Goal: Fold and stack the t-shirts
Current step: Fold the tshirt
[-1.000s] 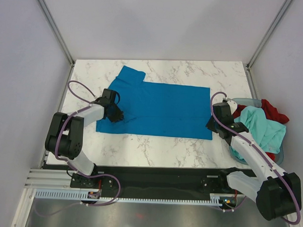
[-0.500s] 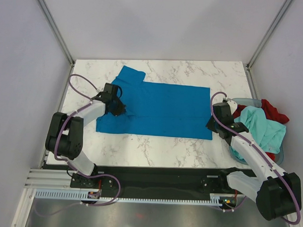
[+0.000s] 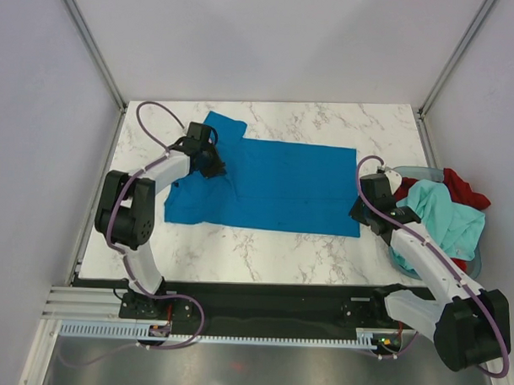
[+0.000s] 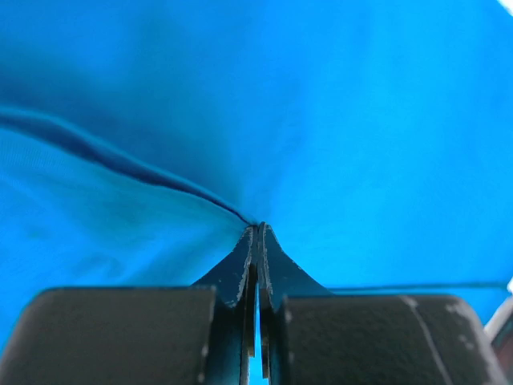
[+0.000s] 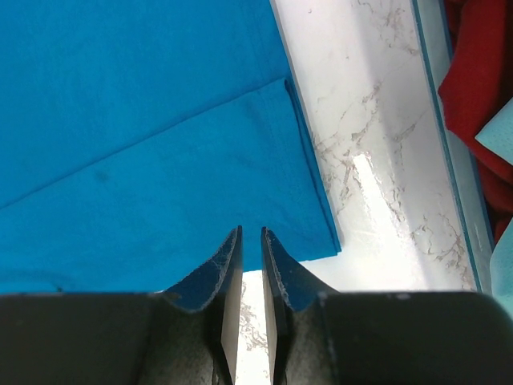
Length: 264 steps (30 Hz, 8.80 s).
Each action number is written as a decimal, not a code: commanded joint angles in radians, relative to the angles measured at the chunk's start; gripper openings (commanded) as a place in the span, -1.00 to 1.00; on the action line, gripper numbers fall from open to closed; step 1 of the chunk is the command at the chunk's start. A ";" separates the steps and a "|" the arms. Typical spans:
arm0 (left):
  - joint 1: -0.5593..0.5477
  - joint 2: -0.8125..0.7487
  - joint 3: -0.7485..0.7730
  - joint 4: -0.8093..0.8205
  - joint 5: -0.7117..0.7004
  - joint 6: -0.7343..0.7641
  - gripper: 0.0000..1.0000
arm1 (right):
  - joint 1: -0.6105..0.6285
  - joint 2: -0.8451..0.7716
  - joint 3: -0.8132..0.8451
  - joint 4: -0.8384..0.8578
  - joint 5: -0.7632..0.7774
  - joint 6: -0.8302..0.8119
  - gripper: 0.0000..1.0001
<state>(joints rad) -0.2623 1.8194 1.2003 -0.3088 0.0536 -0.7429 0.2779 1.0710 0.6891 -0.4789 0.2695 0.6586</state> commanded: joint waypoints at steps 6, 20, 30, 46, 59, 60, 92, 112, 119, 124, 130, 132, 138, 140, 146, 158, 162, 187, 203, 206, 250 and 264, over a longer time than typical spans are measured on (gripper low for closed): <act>-0.017 -0.002 0.084 0.004 0.157 0.238 -0.28 | 0.004 -0.022 0.055 0.000 -0.009 0.009 -0.53; 0.044 -0.267 -0.171 -0.230 -0.188 0.209 -0.25 | 0.061 0.116 0.069 0.017 -0.102 -0.016 -0.55; 0.094 -0.229 -0.252 -0.294 -0.392 0.145 -0.34 | 0.061 0.190 -0.052 -0.006 0.004 0.041 -0.57; 0.103 -0.124 -0.163 -0.386 -0.567 0.166 -0.30 | 0.063 0.164 -0.155 -0.012 0.060 0.131 -0.61; 0.103 -0.327 0.039 -0.440 -0.194 0.183 -0.07 | 0.061 0.047 0.035 -0.009 -0.095 0.015 -0.39; 0.103 -0.316 0.036 -0.417 -0.170 0.178 -0.13 | 0.063 0.082 0.053 0.003 -0.089 0.004 -0.44; 0.156 -0.259 -0.412 -0.320 -0.337 -0.059 -0.95 | 0.053 0.132 -0.149 -0.033 -0.079 0.147 -0.76; 0.176 -0.194 0.297 -0.228 -0.048 0.390 0.21 | -0.138 0.432 0.509 0.051 -0.377 -0.323 -0.10; 0.215 0.237 0.731 -0.227 0.138 0.516 0.24 | -0.178 0.622 0.667 0.073 -0.388 -0.405 0.46; 0.238 0.505 0.983 -0.227 0.153 0.545 0.25 | -0.270 0.765 0.789 0.083 -0.434 -0.416 0.02; 0.258 0.688 1.180 -0.225 0.169 0.551 0.27 | -0.305 0.886 0.886 0.075 -0.477 -0.451 -0.06; 0.258 0.747 1.216 -0.225 0.192 0.563 0.26 | -0.307 0.922 0.894 0.074 -0.490 -0.467 -0.05; 0.258 0.833 1.266 -0.211 0.186 0.586 0.26 | -0.310 0.991 0.908 0.071 -0.504 -0.487 -0.01; 0.259 0.847 1.265 -0.208 0.198 0.586 0.25 | -0.310 1.004 0.906 0.068 -0.524 -0.491 0.02; 0.258 0.857 1.276 -0.199 0.275 0.596 0.09 | -0.310 1.049 0.914 0.071 -0.527 -0.525 0.04; 0.252 0.854 1.269 -0.196 0.344 0.637 -0.25 | -0.316 1.055 0.908 0.034 -0.553 -0.619 0.04; 0.253 0.856 1.271 -0.196 0.347 0.639 -0.37 | -0.318 1.089 0.937 0.010 -0.576 -0.631 -0.01; 0.261 0.713 1.039 -0.197 0.149 0.671 0.04 | -0.319 1.086 0.954 -0.013 -0.584 -0.636 0.00; 0.261 0.607 1.050 -0.197 0.120 0.691 0.08 | -0.319 1.081 0.949 -0.015 -0.587 -0.634 -0.02; 0.261 0.630 1.035 -0.199 0.115 0.688 0.07 | -0.319 1.072 0.949 -0.015 -0.589 -0.633 -0.02; 0.248 0.653 1.032 -0.197 0.255 0.708 -0.95 | -0.319 1.103 0.968 0.028 -0.573 -0.726 -1.00; 0.250 0.426 0.851 -0.194 0.175 0.695 -0.95 | -0.307 0.873 0.710 0.304 -0.478 -0.692 -1.00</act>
<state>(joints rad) -0.0109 2.3478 2.0769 -0.5232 0.2596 -0.0830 -0.0353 2.0354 1.4487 -0.3172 -0.2443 -0.0399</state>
